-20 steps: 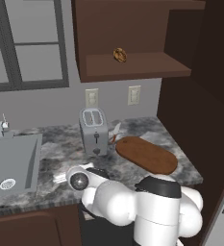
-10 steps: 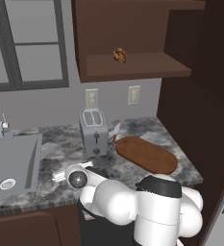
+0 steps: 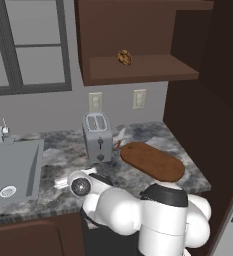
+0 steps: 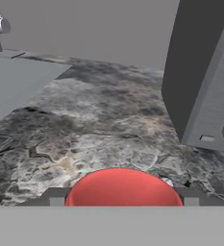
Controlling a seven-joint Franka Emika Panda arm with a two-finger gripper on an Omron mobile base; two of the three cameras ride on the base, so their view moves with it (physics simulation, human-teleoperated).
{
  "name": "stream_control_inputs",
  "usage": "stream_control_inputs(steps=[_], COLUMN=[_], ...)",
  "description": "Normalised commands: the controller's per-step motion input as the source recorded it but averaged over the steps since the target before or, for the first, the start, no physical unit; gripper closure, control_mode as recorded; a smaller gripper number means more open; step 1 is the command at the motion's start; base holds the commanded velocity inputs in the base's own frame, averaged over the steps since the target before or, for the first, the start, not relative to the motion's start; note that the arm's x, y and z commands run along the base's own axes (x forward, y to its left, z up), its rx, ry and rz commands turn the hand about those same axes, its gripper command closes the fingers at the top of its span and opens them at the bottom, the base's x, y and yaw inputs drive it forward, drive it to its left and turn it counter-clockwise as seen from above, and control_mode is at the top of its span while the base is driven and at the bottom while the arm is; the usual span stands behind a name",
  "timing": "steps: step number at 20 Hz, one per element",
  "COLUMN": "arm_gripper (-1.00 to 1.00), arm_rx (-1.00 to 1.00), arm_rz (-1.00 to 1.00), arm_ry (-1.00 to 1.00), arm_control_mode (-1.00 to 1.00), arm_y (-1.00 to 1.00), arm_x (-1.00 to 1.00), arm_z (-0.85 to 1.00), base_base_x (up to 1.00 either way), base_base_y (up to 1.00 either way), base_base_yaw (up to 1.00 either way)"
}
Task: Pick the bread, place it on the cutting board, pick the jam, place it on the counter, and close the cabinet.
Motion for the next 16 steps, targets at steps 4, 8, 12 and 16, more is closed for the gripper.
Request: stream_control_inputs(steps=[4, 8, 12, 16], arm_gripper=[1.00, 1.00, 1.00, 1.00], arm_rx=[0.00, 0.00, 0.00, 0.02], arm_rz=[0.00, 0.00, 0.00, 0.00], arm_ry=[-0.10, -0.11, -0.02, 0.00], arm_control_mode=[-1.00, -1.00, -1.00, -1.00], arm_y=[0.00, 0.00, 0.00, 0.00], arm_x=[0.00, 0.00, 0.00, 0.00], arm_z=[-0.16, -0.15, -0.02, 0.00], base_base_x=[0.00, 0.00, 0.00, 0.00], base_base_y=[0.00, 0.00, 0.00, 0.00], base_base_yaw=[0.00, 0.00, 0.00, 0.00])
